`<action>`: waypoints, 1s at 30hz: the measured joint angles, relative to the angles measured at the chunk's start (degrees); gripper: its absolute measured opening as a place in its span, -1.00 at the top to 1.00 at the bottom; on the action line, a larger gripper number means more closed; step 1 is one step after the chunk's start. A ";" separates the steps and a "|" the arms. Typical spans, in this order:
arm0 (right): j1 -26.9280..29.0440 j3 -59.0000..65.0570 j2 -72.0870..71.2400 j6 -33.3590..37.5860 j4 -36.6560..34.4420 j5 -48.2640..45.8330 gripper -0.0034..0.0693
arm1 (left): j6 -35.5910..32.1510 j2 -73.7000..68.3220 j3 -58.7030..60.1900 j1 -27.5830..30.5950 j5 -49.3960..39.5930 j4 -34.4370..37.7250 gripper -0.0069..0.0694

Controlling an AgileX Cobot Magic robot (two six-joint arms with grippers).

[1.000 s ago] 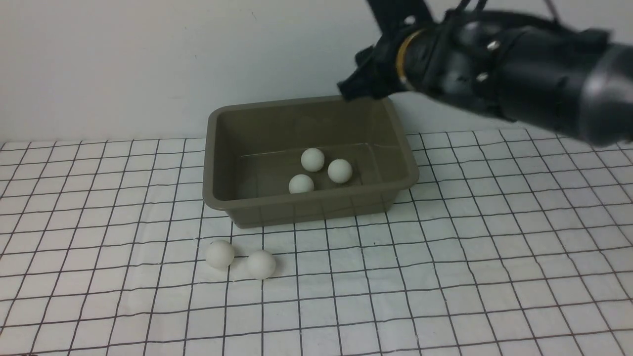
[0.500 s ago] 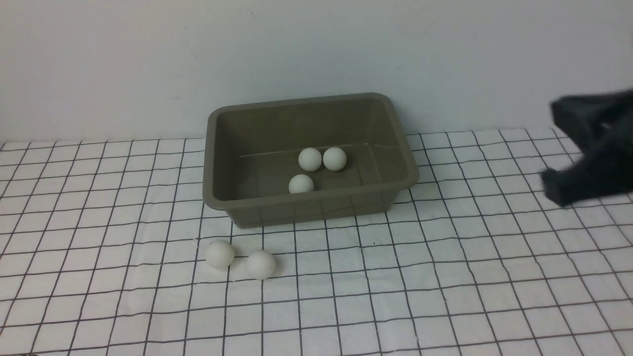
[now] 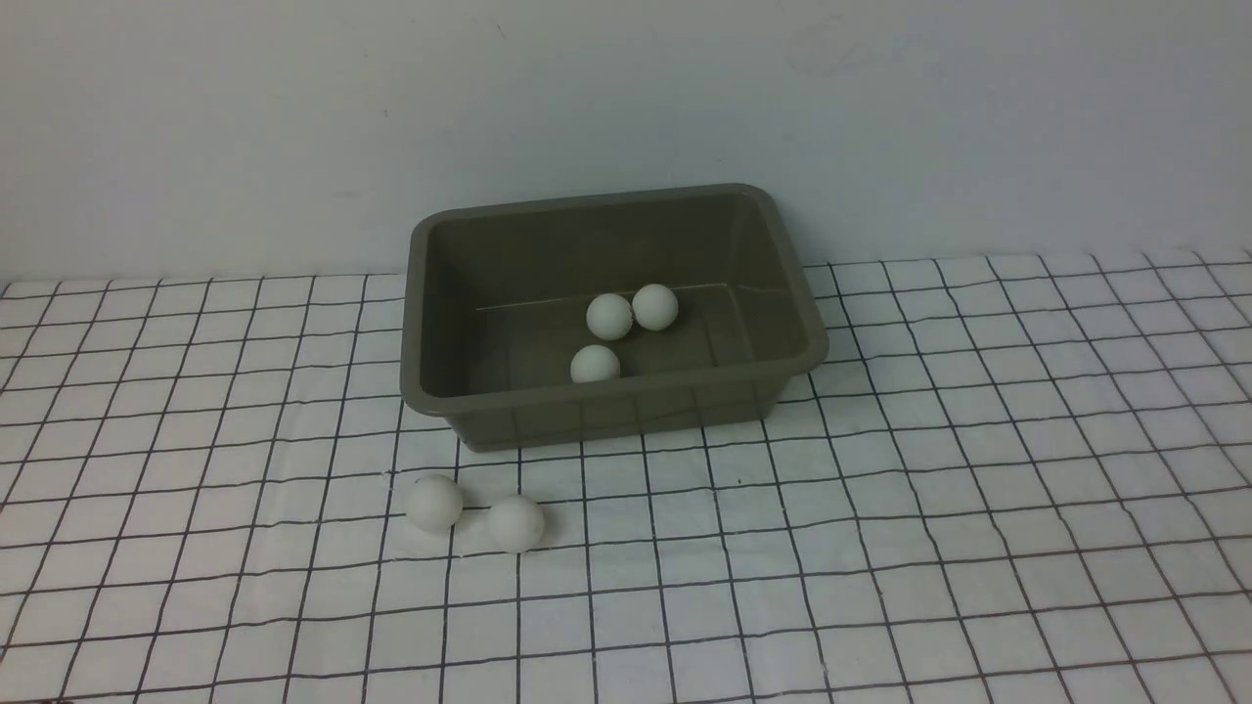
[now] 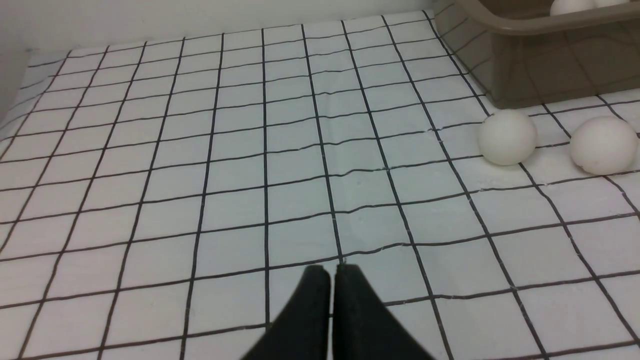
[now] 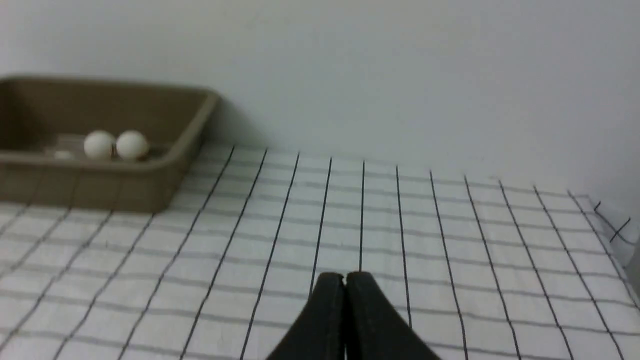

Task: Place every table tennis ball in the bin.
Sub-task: Use the left arm to clamp the table tennis ball closest to it

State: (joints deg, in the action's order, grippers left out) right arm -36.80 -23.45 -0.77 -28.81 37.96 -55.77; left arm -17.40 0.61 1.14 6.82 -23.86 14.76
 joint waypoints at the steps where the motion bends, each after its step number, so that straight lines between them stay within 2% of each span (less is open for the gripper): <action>1: 0.00 0.03 0.00 2.11 -1.20 -0.78 0.95 | 0.00 0.00 0.00 0.00 0.12 0.00 0.83; 4: 0.00 0.18 -0.05 6.42 -4.11 -0.31 0.95 | 1.43 0.00 0.19 0.00 0.91 4.28 0.83; 9: 0.00 1.99 -0.05 8.92 -5.77 7.67 0.95 | 7.02 0.00 0.44 0.00 5.65 29.19 0.83; 11: 0.00 3.43 -0.05 9.10 -5.83 9.94 0.95 | 6.79 0.00 0.44 0.00 9.12 40.93 0.83; 13: 0.00 4.09 -0.05 9.10 -5.83 11.01 0.95 | 5.79 0.00 0.44 0.00 11.10 48.31 0.83; 14: 0.00 4.14 -0.05 9.10 -5.77 11.34 0.95 | 4.70 0.00 0.44 0.00 12.33 55.69 0.83; 18: 0.00 4.15 -0.05 9.10 -5.43 12.99 0.95 | 2.42 0.00 0.44 0.00 14.15 68.87 0.83; 22: 0.00 4.15 -0.05 9.10 -5.07 13.86 0.95 | 2.12 0.00 0.44 0.00 15.51 78.32 0.83; 26: 0.00 4.15 -0.05 9.05 -4.99 14.05 0.95 | 1.54 0.00 0.44 0.00 15.90 83.14 0.83; 28: 0.00 4.15 -0.05 9.05 -4.99 14.05 0.95 | -1.09 0.00 0.44 0.00 15.28 83.60 0.83; 30: 0.00 4.18 -0.05 9.05 -4.99 14.05 0.95 | -8.56 0.00 0.36 0.00 12.44 83.65 0.83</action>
State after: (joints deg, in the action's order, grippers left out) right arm -36.80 -19.27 -0.81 -19.76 32.97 -41.72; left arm -25.96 0.61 1.51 6.82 -11.43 98.41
